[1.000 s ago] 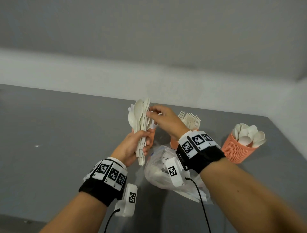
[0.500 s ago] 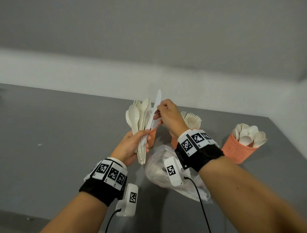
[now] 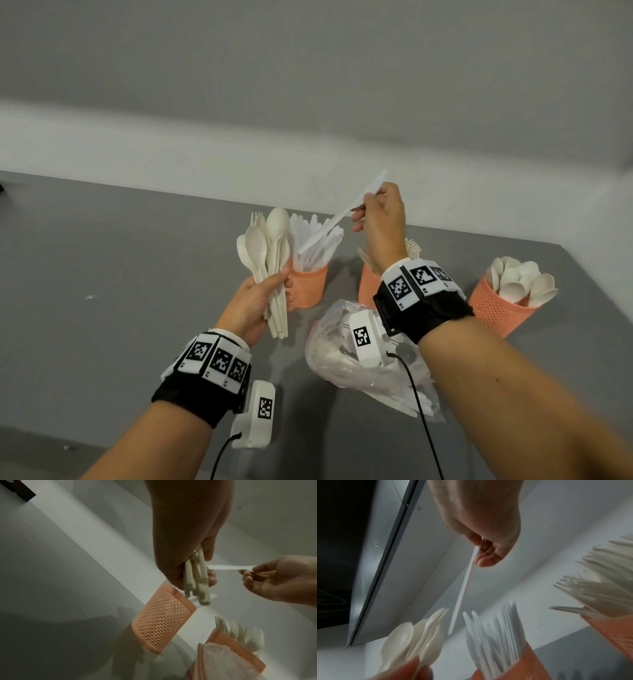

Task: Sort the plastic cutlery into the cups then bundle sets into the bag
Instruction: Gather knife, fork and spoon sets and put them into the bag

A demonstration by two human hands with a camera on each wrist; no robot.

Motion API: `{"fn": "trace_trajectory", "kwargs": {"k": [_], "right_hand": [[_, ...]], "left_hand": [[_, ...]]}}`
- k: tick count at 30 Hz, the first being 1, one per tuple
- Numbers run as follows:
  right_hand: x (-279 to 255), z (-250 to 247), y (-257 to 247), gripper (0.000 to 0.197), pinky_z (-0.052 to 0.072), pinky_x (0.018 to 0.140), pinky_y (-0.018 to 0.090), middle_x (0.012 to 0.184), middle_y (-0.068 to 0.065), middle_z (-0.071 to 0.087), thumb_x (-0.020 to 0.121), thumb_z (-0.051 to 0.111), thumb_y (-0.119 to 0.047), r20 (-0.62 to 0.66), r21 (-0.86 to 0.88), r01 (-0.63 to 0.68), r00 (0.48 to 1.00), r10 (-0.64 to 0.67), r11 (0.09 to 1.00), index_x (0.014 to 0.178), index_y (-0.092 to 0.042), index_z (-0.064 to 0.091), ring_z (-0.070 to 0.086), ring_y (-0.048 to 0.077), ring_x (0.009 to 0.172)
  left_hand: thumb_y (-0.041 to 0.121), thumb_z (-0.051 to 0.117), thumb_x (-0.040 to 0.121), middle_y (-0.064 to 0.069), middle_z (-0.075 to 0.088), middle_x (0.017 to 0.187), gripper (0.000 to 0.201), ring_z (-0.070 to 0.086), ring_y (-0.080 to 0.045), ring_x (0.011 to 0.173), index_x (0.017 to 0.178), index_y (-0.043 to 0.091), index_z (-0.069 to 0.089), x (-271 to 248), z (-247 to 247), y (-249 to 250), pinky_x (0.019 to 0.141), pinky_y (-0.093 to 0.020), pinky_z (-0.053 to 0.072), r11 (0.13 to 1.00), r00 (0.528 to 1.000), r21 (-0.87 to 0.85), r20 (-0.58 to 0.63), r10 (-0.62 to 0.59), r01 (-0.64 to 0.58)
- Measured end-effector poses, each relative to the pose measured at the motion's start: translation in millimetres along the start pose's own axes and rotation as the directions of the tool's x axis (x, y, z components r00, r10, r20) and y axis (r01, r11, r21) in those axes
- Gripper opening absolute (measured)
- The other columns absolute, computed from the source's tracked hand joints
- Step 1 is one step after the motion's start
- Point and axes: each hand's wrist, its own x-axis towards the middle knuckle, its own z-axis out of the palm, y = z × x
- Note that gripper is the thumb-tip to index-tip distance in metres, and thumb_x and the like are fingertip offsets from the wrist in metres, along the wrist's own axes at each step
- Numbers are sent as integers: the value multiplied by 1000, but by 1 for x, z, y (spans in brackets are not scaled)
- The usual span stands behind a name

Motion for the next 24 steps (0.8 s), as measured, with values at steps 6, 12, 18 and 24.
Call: {"fn": "trace_trajectory", "kwargs": {"k": [6,12,18,24], "right_hand": [[-8,9,36,14,37,79,30,100,16,58,92,48,-13,179,-510,241,969,-172,825,96,-5,58,46,28,95],[-23,15,54,24,24,99,36,137,5,39,91,49,-18,437,-764,404,898,-57,503,106,-15,68,29,26,127],[-35,9,24,23,40,84,25,104,7,54,94,47,-19,324,-343,268,933,-155,900,106,-8,63,52,17,96],[-46,-10,21,27,51,77,32,73,3,65,84,64,-38,497,-255,-135,831,250,957,91,-12,66,62,13,71]], "left_hand": [[20,48,94,3,52,61,17,49,-9,47,104,15,61,0,-3,-1,48,-22,45,999,997,-51,79,-7,12],[23,44,95,4,52,59,22,48,-8,46,108,14,60,-1,8,2,45,-20,43,993,981,-109,195,-21,43],[28,43,92,2,52,59,25,46,-8,43,107,16,59,-1,18,5,43,-19,40,981,966,-177,255,-29,77],[23,48,90,-1,62,65,22,56,-11,51,99,6,58,3,37,3,49,-23,51,987,948,-122,312,-59,102]]}}
